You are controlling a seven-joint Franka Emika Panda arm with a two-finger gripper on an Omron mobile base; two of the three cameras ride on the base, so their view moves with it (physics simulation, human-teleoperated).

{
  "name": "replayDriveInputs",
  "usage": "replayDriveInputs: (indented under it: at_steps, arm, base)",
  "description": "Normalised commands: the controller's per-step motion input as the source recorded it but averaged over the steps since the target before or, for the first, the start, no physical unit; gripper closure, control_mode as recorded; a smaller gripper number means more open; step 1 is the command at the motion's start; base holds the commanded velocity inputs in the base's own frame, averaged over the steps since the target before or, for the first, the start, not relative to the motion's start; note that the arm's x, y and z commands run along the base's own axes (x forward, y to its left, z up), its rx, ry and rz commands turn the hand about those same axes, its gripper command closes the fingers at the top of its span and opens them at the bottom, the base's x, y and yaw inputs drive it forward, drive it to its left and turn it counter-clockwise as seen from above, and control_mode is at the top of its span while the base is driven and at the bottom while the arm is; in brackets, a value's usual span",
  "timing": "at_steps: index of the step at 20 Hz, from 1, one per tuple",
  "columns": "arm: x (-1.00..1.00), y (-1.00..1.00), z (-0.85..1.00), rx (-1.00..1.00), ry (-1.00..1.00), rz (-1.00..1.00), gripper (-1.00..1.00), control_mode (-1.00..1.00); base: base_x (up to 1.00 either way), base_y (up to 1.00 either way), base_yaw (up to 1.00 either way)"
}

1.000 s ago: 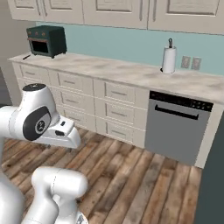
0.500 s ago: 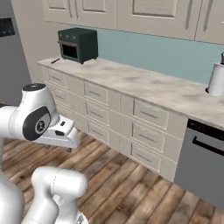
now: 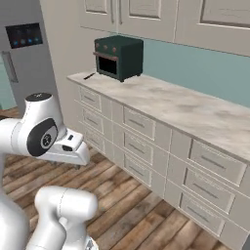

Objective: Retrieve the butter from the fridge and place it on a plate on the dining table. Then retrieve the butter knife by the fridge and place it near the plate.

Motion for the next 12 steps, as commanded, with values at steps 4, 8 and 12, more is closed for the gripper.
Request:
replayDriveInputs:
  at_steps: [4,8,12]
  arm:
    - [0.00,0.00,0.00,0.00,0.00,0.00,-1.00,1.00]
    - [0.00,0.00,0.00,0.00,0.00,0.00,-1.00,1.00]
    - [0.00,0.00,0.00,0.00,0.00,0.00,-1.00,1.00]
  base:
    - [0.66,1.00,0.00]
    - [0.79,1.00,0.00]
    - [0.97,0.88,-0.08]
